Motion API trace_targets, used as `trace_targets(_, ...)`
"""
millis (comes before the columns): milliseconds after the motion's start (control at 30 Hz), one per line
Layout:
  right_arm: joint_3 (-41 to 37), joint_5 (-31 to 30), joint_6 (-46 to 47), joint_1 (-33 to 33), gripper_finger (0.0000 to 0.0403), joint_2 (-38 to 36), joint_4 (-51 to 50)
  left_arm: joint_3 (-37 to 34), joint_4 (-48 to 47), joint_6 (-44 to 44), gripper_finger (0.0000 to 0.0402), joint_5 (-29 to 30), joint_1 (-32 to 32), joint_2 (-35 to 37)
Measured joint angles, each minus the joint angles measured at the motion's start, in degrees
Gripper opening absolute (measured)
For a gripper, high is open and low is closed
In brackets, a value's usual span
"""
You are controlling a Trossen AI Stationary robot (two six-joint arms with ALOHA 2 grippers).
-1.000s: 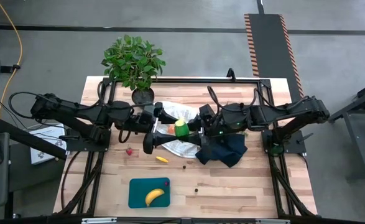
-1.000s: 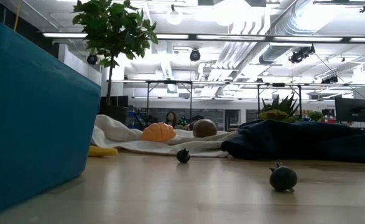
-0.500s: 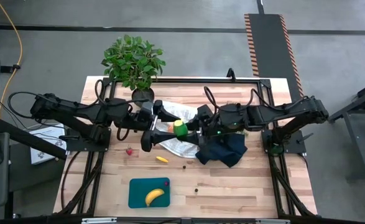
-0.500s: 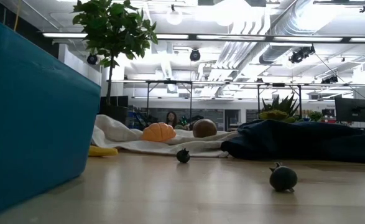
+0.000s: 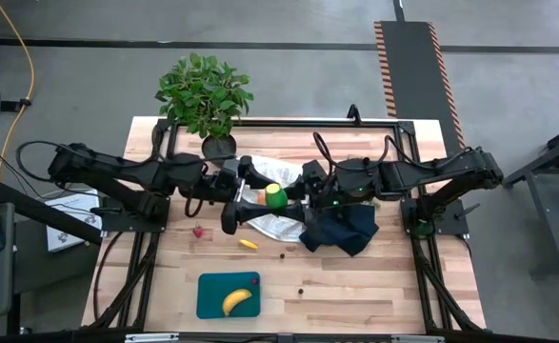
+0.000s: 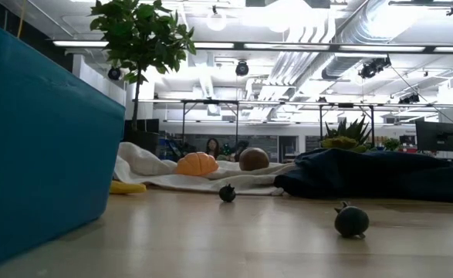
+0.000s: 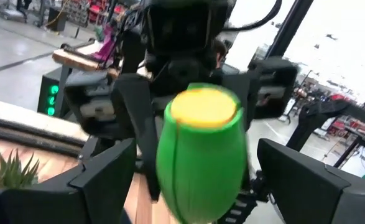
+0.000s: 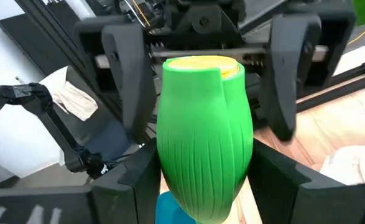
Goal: Pick and placing Produce into tupperware
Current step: Put the corn into the bin
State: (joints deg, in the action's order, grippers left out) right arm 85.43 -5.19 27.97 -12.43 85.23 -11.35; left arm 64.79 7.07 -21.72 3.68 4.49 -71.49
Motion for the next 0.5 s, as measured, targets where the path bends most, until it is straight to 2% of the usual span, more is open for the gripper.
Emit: trace_targets(500, 0.00, 1.30, -0.47, 0.00, 0.0181, 0.85, 0.13, -0.02, 3.24, -0.63, 0.0323, 0.00, 0.02, -1.44)
